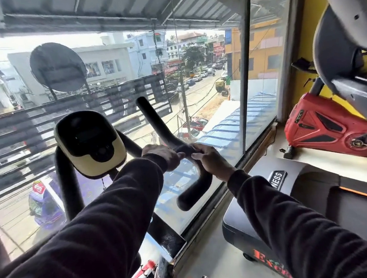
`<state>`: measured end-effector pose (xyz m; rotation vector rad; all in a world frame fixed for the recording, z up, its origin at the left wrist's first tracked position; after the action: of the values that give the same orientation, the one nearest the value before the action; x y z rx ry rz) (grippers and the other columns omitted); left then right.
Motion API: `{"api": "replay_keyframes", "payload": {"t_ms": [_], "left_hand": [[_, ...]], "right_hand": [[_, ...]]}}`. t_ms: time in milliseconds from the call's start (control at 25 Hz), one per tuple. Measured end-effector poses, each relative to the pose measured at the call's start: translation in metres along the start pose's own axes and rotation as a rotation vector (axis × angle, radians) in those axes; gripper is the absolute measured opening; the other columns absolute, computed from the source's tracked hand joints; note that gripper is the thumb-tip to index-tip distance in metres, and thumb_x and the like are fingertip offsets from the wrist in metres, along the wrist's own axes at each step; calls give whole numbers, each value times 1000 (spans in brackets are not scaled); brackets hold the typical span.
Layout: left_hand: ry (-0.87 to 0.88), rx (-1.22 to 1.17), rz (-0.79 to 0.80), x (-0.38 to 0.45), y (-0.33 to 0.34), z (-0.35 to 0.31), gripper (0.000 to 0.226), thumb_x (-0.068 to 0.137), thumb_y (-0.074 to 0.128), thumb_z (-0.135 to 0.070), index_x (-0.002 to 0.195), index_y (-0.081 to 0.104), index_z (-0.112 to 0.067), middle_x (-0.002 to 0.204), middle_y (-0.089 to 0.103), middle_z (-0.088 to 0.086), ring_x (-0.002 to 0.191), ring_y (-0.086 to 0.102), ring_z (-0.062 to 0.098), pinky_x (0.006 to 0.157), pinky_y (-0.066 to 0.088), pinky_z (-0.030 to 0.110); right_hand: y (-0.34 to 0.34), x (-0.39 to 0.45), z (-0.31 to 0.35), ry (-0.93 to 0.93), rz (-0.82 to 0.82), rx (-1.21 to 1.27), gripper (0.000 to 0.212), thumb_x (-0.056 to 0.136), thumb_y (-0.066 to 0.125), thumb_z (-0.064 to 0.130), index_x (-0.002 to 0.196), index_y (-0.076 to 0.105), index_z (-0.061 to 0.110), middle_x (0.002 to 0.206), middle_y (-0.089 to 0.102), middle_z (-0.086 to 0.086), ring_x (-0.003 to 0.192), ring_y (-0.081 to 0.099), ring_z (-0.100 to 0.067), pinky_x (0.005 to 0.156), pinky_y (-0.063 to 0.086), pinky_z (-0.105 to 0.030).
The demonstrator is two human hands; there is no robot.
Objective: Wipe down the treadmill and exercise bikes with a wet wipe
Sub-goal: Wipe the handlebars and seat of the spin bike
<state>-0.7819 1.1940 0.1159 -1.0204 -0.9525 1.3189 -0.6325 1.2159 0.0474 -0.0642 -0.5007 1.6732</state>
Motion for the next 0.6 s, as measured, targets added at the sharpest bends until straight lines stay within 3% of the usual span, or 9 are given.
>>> {"api": "replay_keyframes", "payload": {"t_ms": [80, 200, 360, 480, 600], "left_hand": [[-9, -28, 12, 0, -3, 0, 68, 98, 21, -68, 136, 54, -22, 123, 62, 2, 97, 54, 20, 78, 38, 33], [-10, -23, 15, -1, -3, -2, 66, 98, 21, -68, 138, 53, -27, 122, 62, 0, 91, 53, 18, 74, 40, 31], [-17, -56, 15, 3, -1, -1, 69, 96, 21, -71, 137, 54, -27, 123, 62, 0, 97, 55, 20, 72, 37, 32], [-46, -117, 20, 3, -2, -3, 66, 96, 22, -72, 133, 55, -28, 107, 60, 1, 91, 49, 19, 75, 36, 33], [-41, -128, 3, 3, -2, -5, 64, 96, 21, -71, 131, 56, -31, 98, 58, -2, 88, 49, 19, 74, 36, 33]], "right_hand": [[-1, 11, 5, 44, -2, -14, 33, 83, 50, 26, 105, 70, 12, 103, 72, -6, 100, 65, -26, 93, 47, -39], [-3, 22, 11, 11, -12, -80, 34, 95, 46, 9, 124, 64, 5, 122, 64, -3, 112, 60, -18, 102, 43, -31], [0, 39, 8, 82, 36, -58, 30, 95, 46, 9, 105, 66, -11, 95, 68, -22, 78, 62, -27, 74, 49, -29], [6, 60, 25, 34, 30, -65, 30, 92, 45, 7, 110, 68, -1, 109, 69, -15, 97, 64, -24, 90, 48, -31], [8, 70, 27, 62, 128, -109, 26, 91, 42, 4, 73, 60, 7, 76, 60, -8, 71, 53, -18, 72, 42, -30]]}}
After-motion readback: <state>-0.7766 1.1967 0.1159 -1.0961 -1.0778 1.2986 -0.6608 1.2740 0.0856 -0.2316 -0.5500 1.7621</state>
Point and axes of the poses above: each hand's wrist, its own x-axis towards the middle knuckle, its own y-axis out of the palm, z = x × y, the point moved 1 cm from there along x, towards the middle knuckle
